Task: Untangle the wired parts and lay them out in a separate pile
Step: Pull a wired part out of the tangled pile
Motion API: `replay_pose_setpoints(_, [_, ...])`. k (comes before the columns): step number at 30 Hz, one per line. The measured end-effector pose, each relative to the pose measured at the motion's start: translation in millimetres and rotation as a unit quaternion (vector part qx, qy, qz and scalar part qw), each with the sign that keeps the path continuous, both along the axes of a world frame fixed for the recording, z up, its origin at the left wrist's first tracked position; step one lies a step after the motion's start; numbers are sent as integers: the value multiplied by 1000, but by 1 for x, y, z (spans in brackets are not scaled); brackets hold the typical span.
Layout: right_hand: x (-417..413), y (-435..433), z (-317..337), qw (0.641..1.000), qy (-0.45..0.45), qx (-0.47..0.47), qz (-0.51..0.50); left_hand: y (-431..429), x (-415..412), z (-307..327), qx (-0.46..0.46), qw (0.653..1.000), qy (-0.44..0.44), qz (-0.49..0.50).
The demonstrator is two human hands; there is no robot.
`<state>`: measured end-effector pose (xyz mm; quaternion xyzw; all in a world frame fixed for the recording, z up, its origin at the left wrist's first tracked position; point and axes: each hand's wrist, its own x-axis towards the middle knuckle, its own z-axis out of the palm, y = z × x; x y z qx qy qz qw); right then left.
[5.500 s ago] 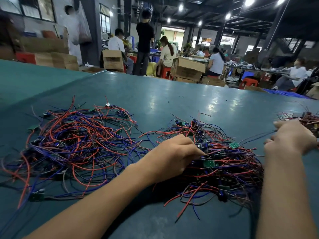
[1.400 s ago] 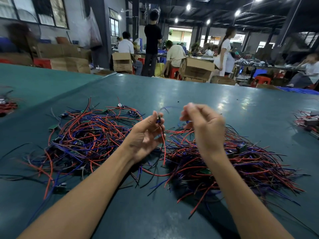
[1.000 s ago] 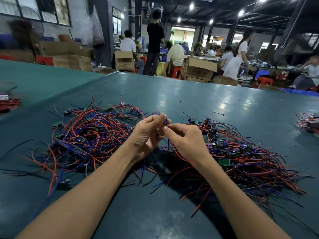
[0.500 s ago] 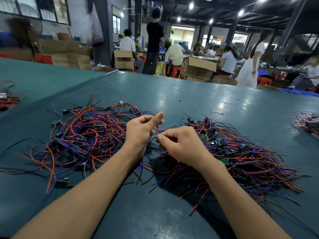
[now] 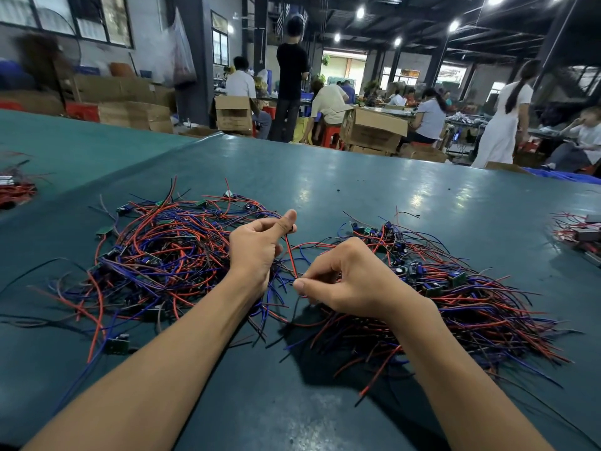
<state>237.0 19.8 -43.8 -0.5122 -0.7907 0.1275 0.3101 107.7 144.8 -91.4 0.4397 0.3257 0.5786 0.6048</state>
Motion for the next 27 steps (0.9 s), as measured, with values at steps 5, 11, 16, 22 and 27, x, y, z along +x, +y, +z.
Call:
replay_pose_setpoints(5, [-5,-3,-1,999,36,25,-3,1,-1,3,-38,997,-54,-33])
replay_pose_setpoints(11, [-2,4,-1,953,115,222,-173,-4,-2,12,-60,977,-103,-175])
replay_pose_setpoints(16, [0,5,-4,931,112,243,-250,-10,-6,15,-43,952,-108,-283])
replay_pose_setpoints(22, [-2,6,-6,933,91,239,-255,-11,-7,14,-21,936,-103,-337])
replay_pose_setpoints(27, [-1,9,-9,934,100,240,-244,-12,-8,13,2,931,-98,-353])
